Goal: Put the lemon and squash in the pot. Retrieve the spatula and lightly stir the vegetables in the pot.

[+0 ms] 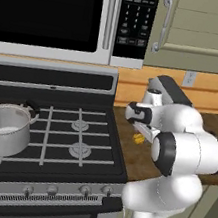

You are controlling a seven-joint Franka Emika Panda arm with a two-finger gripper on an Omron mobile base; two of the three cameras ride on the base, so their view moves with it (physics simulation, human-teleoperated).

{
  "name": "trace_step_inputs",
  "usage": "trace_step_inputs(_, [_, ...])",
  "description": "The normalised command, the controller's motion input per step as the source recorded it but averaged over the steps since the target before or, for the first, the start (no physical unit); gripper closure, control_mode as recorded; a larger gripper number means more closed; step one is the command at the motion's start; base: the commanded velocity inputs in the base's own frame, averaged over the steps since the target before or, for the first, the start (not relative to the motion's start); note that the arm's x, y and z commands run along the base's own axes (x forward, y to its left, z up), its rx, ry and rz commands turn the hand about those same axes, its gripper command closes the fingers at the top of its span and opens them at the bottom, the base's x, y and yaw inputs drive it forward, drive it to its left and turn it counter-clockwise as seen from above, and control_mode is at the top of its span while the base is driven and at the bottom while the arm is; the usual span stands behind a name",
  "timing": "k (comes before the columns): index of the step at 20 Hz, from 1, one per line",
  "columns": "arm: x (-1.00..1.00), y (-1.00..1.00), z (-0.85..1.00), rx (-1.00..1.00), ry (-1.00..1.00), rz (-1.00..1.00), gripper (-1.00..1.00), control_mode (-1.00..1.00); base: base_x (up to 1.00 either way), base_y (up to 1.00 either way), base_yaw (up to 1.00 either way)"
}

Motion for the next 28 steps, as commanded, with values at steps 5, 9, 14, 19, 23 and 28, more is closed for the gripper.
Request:
trace_step_inputs(5, [0.10, -0.06, -0.06, 0.00, 0.00, 0.00, -1.00, -1.00, 0.00, 0.00, 0.00])
trace_step_inputs(9, [0.09, -0.12, -0.12, 0.01, 0.00, 0.00, -1.00, -1.00, 0.00, 0.00, 0.00])
trace_step_inputs(14, [0.14, -0.06, -0.15, 0.03, 0.00, 0.00, -1.00, -1.00, 0.00, 0.00, 0.00])
trace_step_inputs(19, [0.17, -0.01, -0.17, 0.03, 0.00, 0.00, -1.00, -1.00, 0.00, 0.00, 0.00])
trace_step_inputs(23, [0.20, -0.01, -0.20, 0.05, 0.00, 0.00, -1.00, -1.00, 0.00, 0.00, 0.00])
trace_step_inputs(28, [0.15, -0.01, -0.23, 0.04, 0.00, 0.00, -1.00, -1.00, 0.00, 0.00, 0.00])
